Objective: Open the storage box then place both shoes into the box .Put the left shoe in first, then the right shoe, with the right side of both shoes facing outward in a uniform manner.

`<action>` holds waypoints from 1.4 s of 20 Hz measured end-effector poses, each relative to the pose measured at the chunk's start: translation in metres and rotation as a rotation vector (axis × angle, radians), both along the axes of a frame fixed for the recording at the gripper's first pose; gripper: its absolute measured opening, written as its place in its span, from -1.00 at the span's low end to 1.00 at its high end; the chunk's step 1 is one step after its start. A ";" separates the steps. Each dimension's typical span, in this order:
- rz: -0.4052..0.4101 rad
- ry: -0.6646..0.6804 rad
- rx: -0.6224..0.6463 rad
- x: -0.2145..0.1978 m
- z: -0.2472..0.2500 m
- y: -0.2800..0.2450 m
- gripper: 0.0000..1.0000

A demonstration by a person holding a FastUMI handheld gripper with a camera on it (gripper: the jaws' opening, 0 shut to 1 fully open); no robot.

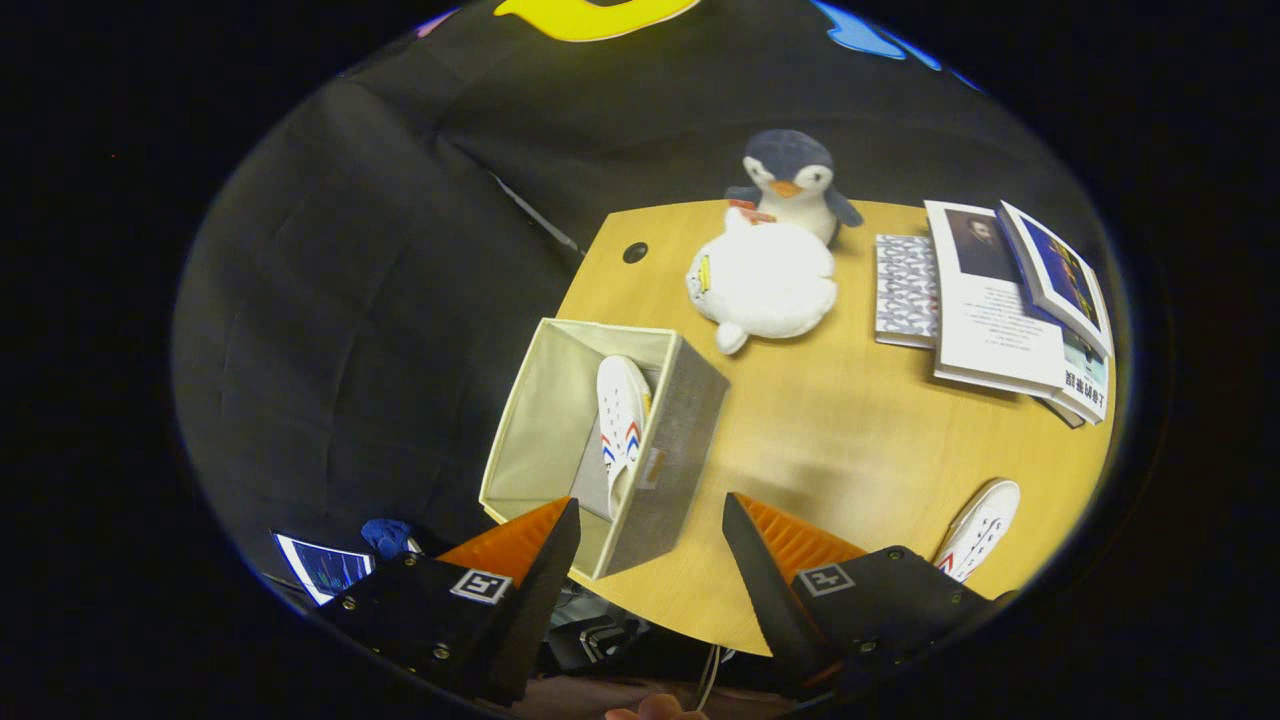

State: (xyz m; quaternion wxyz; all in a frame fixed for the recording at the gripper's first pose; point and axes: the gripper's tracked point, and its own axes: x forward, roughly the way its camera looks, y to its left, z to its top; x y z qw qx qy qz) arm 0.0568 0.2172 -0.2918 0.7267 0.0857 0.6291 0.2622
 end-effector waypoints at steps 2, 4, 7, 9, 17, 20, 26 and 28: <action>-0.050 -0.001 -0.008 0.003 -0.005 -0.030 0.77; -0.096 0.006 -0.014 0.003 -0.009 -0.056 0.77; -0.150 0.018 -0.010 -0.002 -0.012 -0.090 0.77; -0.174 0.016 -0.025 -0.004 -0.018 -0.113 0.77; -0.279 0.041 -0.119 -0.029 -0.057 -0.204 0.77; -0.298 0.061 -0.163 -0.045 -0.072 -0.230 0.77; -0.318 0.113 -0.247 -0.075 -0.096 -0.275 0.77; -0.321 0.128 -0.269 -0.083 -0.103 -0.286 0.78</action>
